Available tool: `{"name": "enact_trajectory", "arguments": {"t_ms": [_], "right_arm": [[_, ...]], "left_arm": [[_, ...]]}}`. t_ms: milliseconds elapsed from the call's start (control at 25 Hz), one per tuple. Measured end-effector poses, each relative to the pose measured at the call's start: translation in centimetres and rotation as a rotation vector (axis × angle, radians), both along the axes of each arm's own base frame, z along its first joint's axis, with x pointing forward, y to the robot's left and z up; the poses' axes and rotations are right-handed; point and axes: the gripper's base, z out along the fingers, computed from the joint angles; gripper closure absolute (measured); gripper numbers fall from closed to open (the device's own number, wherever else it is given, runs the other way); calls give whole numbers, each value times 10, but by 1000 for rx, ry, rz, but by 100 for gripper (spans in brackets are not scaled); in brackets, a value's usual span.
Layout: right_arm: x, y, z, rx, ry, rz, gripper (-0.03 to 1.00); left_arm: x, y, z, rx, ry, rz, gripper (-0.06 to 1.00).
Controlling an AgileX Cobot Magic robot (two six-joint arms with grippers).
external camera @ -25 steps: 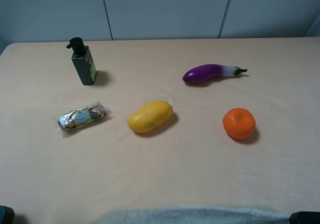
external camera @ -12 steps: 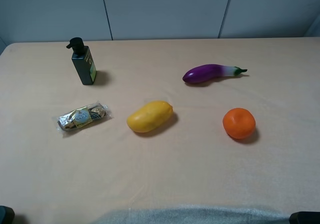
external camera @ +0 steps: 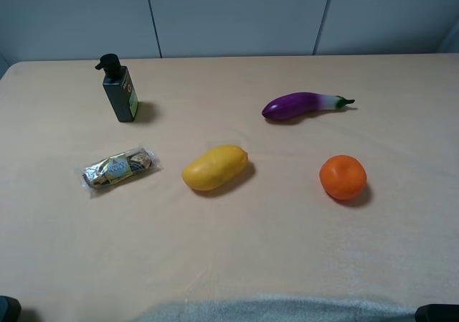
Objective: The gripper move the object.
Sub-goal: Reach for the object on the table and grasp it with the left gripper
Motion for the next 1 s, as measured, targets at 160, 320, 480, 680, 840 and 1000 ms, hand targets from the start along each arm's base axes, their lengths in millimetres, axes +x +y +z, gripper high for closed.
{"name": "enact_trajectory", "arguments": {"t_ms": [160, 320, 480, 680, 840, 1000], "right_arm": [[0, 0, 0, 0, 0, 0, 34], [0, 0, 0, 0, 0, 0, 34], [0, 0, 0, 0, 0, 0, 34], [0, 0, 0, 0, 0, 0, 34], [0, 0, 0, 0, 0, 0, 34], [0, 0, 0, 0, 0, 0, 34]], "left_arm": [[0, 0, 0, 0, -2, 0, 18], [10, 0, 7, 2, 36, -1, 18], [40, -2, 18, 7, 138, -5, 18], [90, -4, 33, 11, 272, -9, 18], [127, -6, 40, -3, 362, -16, 18], [157, -8, 40, -16, 427, -19, 18]]}}
